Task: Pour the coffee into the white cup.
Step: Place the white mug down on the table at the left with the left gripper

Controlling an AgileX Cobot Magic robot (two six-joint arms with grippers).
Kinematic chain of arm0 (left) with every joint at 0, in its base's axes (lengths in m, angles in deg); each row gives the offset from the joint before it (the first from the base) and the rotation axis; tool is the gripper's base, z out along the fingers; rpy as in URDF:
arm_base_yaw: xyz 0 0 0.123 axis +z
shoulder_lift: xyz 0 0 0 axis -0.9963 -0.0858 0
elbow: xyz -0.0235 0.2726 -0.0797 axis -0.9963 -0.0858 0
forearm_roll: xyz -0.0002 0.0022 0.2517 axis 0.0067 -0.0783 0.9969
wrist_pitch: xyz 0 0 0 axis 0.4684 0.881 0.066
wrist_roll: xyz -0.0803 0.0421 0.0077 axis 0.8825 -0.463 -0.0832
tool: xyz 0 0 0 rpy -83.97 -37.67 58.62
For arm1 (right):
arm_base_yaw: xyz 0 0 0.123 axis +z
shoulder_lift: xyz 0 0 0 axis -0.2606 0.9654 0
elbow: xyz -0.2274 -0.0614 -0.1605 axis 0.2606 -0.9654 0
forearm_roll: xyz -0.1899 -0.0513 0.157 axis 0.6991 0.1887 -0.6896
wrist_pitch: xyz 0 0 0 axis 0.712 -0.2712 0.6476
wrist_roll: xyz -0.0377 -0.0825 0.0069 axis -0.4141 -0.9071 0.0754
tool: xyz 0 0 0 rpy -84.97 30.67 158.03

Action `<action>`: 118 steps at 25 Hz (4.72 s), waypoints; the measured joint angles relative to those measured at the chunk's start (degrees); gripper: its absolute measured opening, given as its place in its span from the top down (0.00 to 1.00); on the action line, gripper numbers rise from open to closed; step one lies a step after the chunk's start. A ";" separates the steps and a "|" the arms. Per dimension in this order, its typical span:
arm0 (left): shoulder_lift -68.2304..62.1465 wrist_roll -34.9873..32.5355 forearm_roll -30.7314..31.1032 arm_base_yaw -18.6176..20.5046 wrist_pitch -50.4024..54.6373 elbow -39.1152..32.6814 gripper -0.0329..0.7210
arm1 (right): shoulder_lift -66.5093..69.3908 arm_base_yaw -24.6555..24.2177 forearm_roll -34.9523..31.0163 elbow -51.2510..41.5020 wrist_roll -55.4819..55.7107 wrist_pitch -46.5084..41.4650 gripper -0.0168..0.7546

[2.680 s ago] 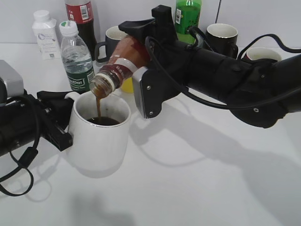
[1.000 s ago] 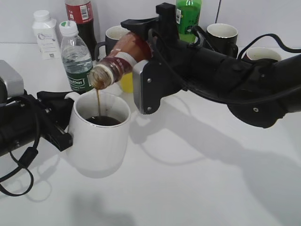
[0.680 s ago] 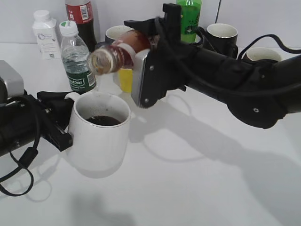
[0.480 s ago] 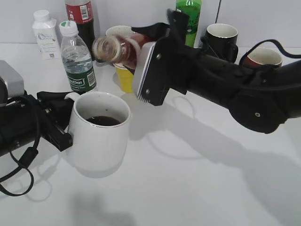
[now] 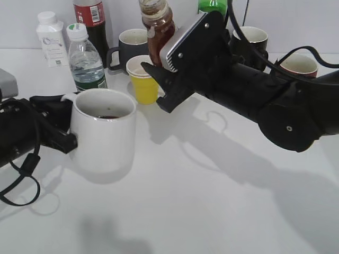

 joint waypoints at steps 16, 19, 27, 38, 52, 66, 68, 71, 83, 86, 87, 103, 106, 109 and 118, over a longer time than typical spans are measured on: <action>0.00 -0.07 -9.21 7.80 0.00 0.00 0.87 | 0.00 0.00 -4.89 0.00 1.25 0.90 0.29; 0.00 -0.07 -9.40 11.36 0.00 0.00 0.87 | 0.00 0.00 -4.89 0.00 1.25 0.90 0.29; 0.00 -0.07 -9.58 18.44 0.00 0.00 0.87 | 0.00 0.00 -6.88 0.00 1.25 3.10 0.29; -3.11 -1.90 -13.66 22.65 -0.10 6.53 0.87 | 0.00 0.00 -18.85 0.00 3.08 1.87 0.29; -15.89 -2.42 -14.44 22.65 -0.04 18.48 0.87 | 0.00 0.00 -19.78 0.00 8.28 -4.91 0.29; -26.73 -2.42 -13.80 22.68 -0.03 29.87 0.87 | 0.00 0.00 -19.78 0.00 8.34 -4.97 0.29; -27.61 -2.47 -13.09 22.76 0.03 30.81 0.87 | 0.00 0.00 -19.78 0.00 8.34 -4.97 0.29; -28.93 -2.47 -12.21 22.76 -0.07 32.00 0.87 | 0.00 0.00 -19.78 0.00 8.34 -4.97 0.29; -29.91 -1.98 -12.03 22.76 -1.75 32.57 0.81 | 0.00 0.00 -19.78 0.00 8.34 -4.80 0.29; -29.91 -1.87 -12.03 22.76 -1.75 32.57 0.79 | 0.00 0.00 -19.78 0.00 8.34 -4.75 0.29; -29.91 -1.85 -12.03 22.76 -1.75 32.57 0.78 | 0.00 0.00 -19.78 0.00 8.34 -4.75 0.29; -29.91 -1.73 -12.37 22.82 -1.50 32.57 0.57 | 0.00 0.00 -19.78 0.00 8.34 -4.49 0.29; -29.91 -1.68 -12.37 22.82 -1.84 32.57 0.56 | 0.00 0.00 -19.78 0.00 8.34 -4.40 0.29; -29.91 -1.68 -12.37 22.82 -1.84 32.57 0.55 | 0.00 0.00 -19.78 0.00 8.34 -4.36 0.29; -29.91 -1.55 -12.37 22.82 -3.23 30.52 0.55 | 0.00 0.00 -19.78 0.00 8.34 -4.36 0.29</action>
